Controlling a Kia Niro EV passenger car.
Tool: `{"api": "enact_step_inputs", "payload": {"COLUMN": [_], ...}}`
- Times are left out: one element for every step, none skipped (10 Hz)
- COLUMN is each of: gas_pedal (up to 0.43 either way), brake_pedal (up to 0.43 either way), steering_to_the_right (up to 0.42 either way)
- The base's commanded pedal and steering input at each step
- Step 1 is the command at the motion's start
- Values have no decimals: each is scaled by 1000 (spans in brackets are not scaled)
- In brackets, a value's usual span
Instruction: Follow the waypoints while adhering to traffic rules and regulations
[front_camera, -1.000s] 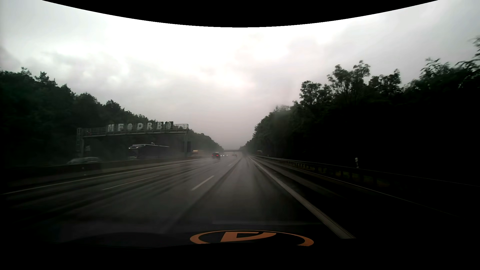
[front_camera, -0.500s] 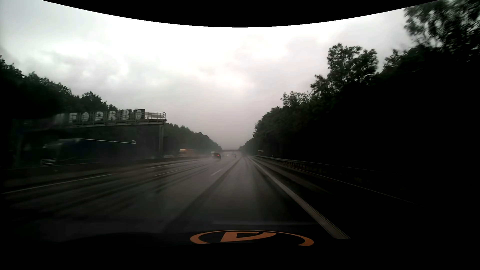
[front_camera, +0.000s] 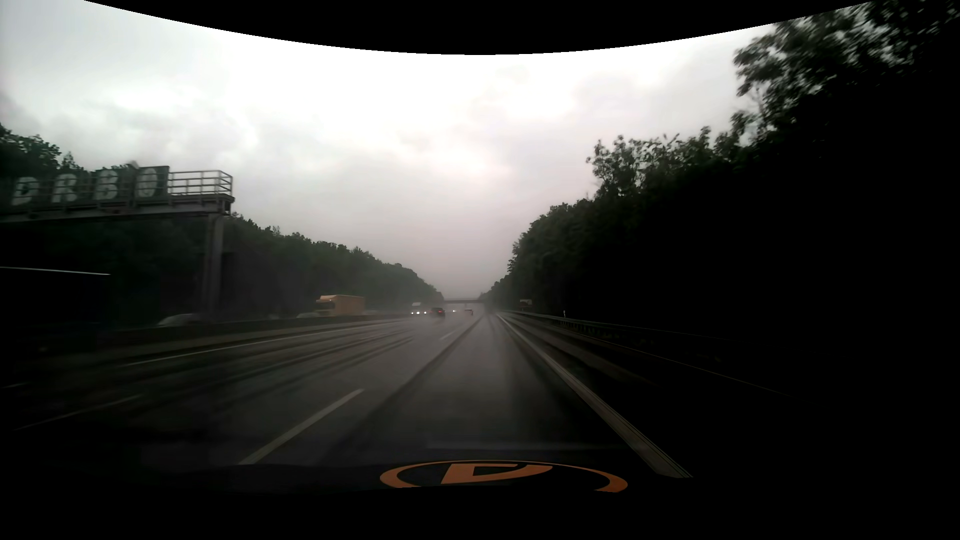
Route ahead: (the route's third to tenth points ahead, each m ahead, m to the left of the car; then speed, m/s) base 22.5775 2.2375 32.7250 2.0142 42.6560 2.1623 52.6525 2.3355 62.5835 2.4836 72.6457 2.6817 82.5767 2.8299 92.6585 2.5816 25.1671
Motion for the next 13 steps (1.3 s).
{"api": "enact_step_inputs", "payload": {"gas_pedal": [118,118,118,118,110,98,87,87,87,79,67,59,47], "brake_pedal": [0,0,0,0,0,0,0,0,0,0,0,0,0], "steering_to_the_right": [-4,-3,-3,-2,-2,-2,-2,-2,-2,-2,-2,-3,-2]}}
